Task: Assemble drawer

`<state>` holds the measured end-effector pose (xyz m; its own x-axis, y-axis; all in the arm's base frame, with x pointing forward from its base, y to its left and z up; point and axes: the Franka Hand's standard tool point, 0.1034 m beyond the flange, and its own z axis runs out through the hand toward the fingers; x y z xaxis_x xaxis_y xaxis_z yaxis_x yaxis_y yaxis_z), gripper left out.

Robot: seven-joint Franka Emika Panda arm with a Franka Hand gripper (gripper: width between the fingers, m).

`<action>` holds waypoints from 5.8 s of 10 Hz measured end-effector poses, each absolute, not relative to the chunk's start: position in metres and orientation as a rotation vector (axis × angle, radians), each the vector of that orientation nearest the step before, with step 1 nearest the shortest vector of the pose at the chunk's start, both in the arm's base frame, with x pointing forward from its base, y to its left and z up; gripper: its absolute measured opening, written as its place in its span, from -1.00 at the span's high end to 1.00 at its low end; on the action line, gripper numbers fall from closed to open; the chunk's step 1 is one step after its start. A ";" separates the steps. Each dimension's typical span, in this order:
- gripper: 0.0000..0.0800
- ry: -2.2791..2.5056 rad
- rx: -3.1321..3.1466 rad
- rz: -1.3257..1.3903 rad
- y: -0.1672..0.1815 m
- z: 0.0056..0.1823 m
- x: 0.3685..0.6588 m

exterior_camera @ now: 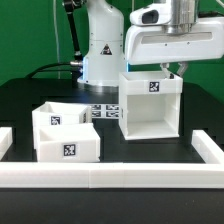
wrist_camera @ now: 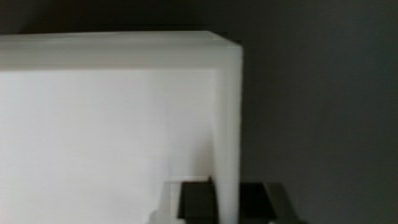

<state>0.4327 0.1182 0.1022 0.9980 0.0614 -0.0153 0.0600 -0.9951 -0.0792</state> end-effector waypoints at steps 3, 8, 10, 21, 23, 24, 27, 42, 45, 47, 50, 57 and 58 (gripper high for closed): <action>0.91 -0.048 -3.050 -0.004 0.110 0.100 0.466; 0.90 0.022 -3.032 -0.078 0.100 0.100 0.523; 0.90 0.023 -3.022 -0.105 0.103 0.100 0.548; 0.89 0.721 -2.874 -0.169 0.113 0.104 0.573; 0.89 0.882 -2.814 -0.166 0.109 0.106 0.581; 0.89 0.969 -2.773 -0.167 0.105 0.107 0.585; 0.89 1.107 -2.703 -0.164 0.105 0.110 0.588; 0.89 1.953 -1.982 -0.009 0.094 0.108 0.617; 0.88 1.941 -1.968 -0.007 0.098 0.108 0.640; 0.88 1.966 -1.960 0.051 0.098 0.104 0.645; 0.88 1.967 -1.970 0.072 0.098 0.104 0.645; -0.61 1.408 -2.400 0.043 0.069 0.135 0.605; -0.61 1.371 -2.418 0.050 0.063 0.141 0.601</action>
Offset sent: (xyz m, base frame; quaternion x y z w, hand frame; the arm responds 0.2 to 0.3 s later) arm 0.0408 -0.0173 -0.0051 -0.0009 0.0026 0.0129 0.9999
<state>0.6010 0.0633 0.1412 0.5287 -0.8237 -0.2050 -0.8365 -0.4646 -0.2906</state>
